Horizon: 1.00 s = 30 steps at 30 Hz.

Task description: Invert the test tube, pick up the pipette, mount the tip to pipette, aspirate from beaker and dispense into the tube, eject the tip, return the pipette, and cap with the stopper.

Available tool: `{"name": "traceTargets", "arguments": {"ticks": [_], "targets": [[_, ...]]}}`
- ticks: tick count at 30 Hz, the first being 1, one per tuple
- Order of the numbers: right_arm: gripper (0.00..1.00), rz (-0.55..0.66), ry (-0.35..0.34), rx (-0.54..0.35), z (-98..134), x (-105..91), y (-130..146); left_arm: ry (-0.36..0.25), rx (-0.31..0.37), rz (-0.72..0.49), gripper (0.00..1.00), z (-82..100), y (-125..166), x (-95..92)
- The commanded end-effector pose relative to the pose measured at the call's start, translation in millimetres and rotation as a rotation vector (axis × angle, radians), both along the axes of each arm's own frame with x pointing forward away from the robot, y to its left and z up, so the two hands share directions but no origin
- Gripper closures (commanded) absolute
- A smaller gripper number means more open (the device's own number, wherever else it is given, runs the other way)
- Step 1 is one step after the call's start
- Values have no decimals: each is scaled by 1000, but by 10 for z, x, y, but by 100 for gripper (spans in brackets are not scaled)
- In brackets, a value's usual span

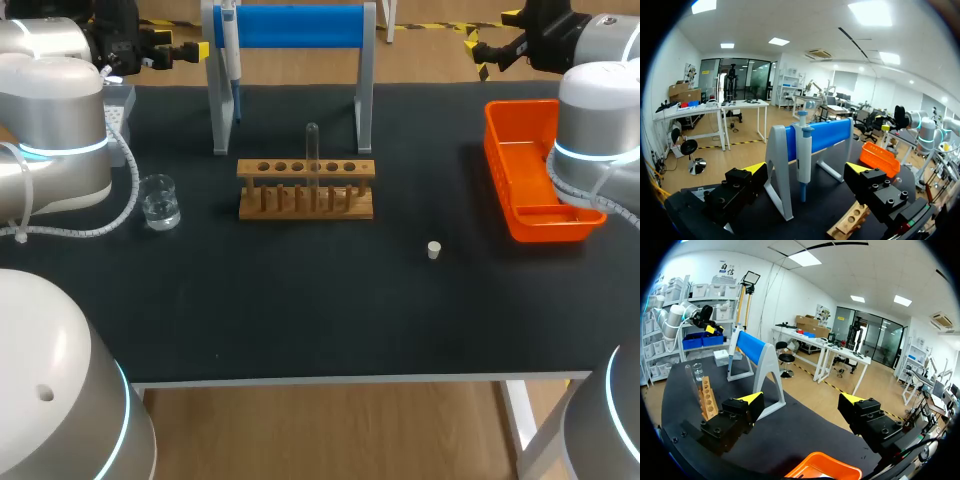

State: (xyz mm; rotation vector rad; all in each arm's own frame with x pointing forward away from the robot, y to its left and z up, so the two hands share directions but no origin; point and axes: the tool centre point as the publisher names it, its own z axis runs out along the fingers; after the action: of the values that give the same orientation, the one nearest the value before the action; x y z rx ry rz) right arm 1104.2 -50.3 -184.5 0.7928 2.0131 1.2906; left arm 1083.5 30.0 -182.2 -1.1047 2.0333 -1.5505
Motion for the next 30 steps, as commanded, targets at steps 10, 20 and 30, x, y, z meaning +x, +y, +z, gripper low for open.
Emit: {"name": "traceTargets", "arguments": {"ticks": [10,20,30], "targets": [[0,0,0,0,0,0,0,0,0,0,0,0,0,0],[0,0,0,0,0,0,0,0,0,0,0,0,0,0],[0,25,-3,14,20,-129,-26,0,0,0,0,0,0,0]]}}
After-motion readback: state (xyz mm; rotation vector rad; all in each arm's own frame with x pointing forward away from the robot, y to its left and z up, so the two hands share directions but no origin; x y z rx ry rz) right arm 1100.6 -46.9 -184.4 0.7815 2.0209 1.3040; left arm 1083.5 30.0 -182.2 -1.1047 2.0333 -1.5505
